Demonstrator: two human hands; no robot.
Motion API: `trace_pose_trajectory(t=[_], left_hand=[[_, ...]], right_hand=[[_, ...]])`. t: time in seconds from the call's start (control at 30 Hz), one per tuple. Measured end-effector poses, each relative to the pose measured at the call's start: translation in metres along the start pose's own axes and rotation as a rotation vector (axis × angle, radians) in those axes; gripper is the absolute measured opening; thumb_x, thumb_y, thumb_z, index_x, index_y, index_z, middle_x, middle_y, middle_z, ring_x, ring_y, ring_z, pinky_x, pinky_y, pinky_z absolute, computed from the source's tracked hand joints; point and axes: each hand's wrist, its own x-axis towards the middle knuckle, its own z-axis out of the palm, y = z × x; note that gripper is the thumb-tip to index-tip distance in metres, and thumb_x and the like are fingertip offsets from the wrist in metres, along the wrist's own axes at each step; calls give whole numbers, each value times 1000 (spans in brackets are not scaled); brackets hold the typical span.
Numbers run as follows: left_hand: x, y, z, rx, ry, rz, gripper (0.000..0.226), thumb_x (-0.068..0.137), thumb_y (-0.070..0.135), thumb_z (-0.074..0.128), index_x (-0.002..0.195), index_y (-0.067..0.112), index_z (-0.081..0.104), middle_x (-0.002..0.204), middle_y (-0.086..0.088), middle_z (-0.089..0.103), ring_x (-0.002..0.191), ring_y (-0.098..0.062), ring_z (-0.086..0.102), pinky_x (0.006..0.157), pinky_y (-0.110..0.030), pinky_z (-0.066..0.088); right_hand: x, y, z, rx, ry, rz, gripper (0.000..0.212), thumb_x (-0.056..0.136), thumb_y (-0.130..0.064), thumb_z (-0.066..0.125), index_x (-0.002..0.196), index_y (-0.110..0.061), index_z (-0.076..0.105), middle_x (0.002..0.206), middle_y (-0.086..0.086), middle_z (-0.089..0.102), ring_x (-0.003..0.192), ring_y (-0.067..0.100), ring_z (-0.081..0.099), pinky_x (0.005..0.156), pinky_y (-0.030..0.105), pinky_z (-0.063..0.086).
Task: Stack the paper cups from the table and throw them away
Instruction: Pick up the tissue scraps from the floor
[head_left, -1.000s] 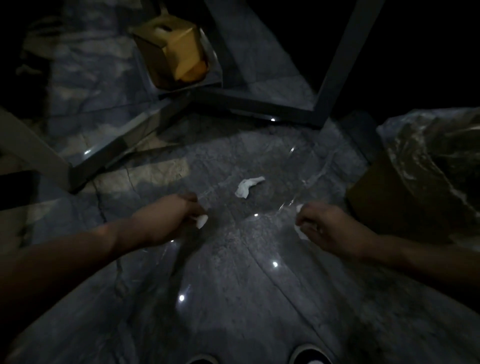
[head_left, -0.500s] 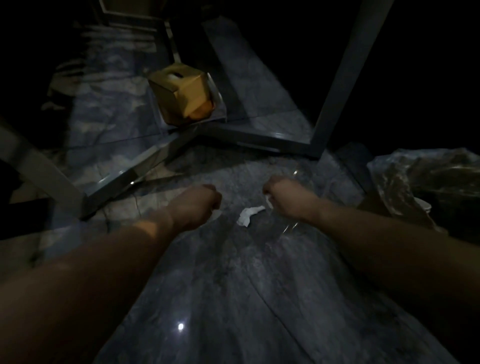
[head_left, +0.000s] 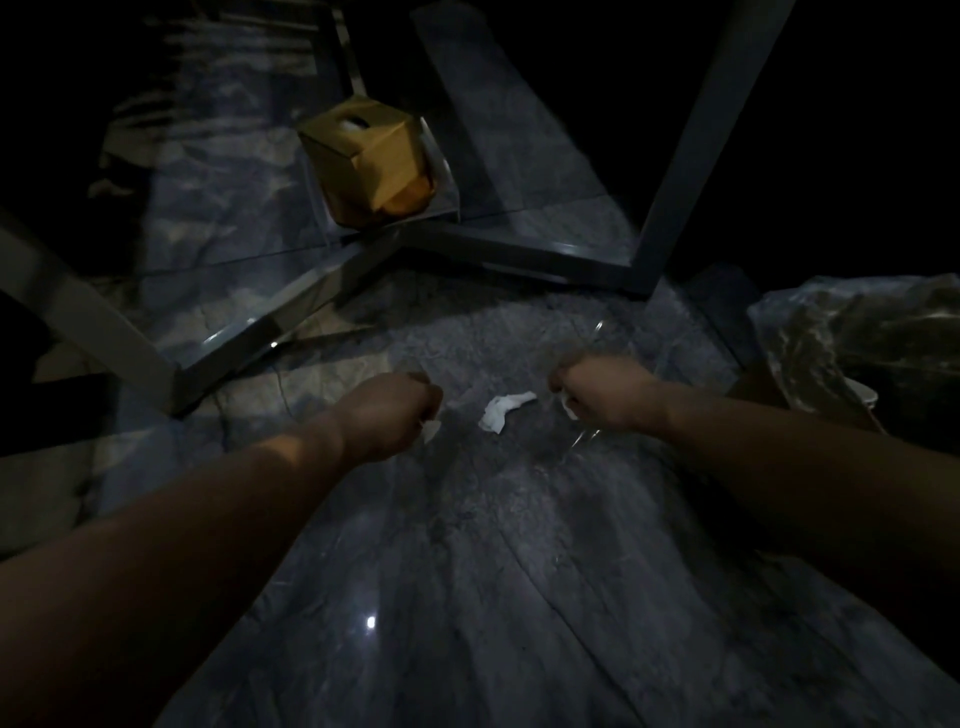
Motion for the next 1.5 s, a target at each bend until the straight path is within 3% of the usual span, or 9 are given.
trace_pose_trajectory(t=[0.17,0.53,0.73,0.83,1.0,1.2,1.27,1.37,1.5], left_hand=[[-3,-5,-3,8,0,-23,15,84,10,58,97,12,64,107,-7,62,96,-27,62,71,-28,39],[-1,-9,-1,37,-22,23,9,86,13,57,93,16,62,104,-6,62,93,-26,62,73,-32,44],[8,-8,5,30,-32,13,12,88,14,56,98,14,63,106,-6,63,97,-25,62,77,-34,47],[12,-11,12,31,-22,2,15,90,17,56,103,15,62,109,-6,64,99,-25,63,74,-30,41],[12,-15,21,37,-65,-28,22,93,20,55,114,19,61,117,-4,62,103,-23,62,75,-28,40],[8,-17,25,44,-90,-16,24,91,17,58,115,22,60,118,-2,61,105,-21,62,74,-27,40],[7,-17,25,45,-76,-17,23,91,16,57,113,22,60,117,-1,62,104,-20,62,72,-25,36],[4,-17,24,32,-68,-26,23,92,16,56,114,23,60,117,0,62,105,-19,62,72,-23,33],[2,-16,22,10,-73,-42,27,93,17,54,119,23,57,120,-1,60,105,-21,62,73,-26,37]], right_hand=[[-7,3,0,-62,-38,-1,13,85,-14,56,93,-13,66,109,11,68,98,30,66,69,27,38],[6,-9,0,58,-94,-37,25,85,-11,57,109,-11,66,113,12,67,98,29,65,86,41,55],[18,-13,9,134,-82,-47,33,92,-12,53,125,-14,58,130,8,51,111,26,57,89,33,48],[26,-18,14,156,-116,-78,43,91,-9,53,133,-16,54,140,8,46,124,29,51,103,38,45],[37,-30,22,160,-229,-132,45,95,-13,54,139,-20,51,156,8,34,139,28,38,115,31,29],[46,-40,32,161,-350,-191,45,92,-7,60,136,-12,55,146,15,49,135,32,46,113,36,37],[47,-39,36,218,-377,-198,54,92,-10,63,143,-13,46,154,11,39,142,26,38,116,27,26],[47,-36,36,207,-368,-188,55,91,-17,66,143,-19,46,150,3,42,136,21,41,99,7,23],[50,-33,32,168,-353,-125,33,90,-11,58,122,-7,60,133,16,57,117,33,57,94,30,45]])
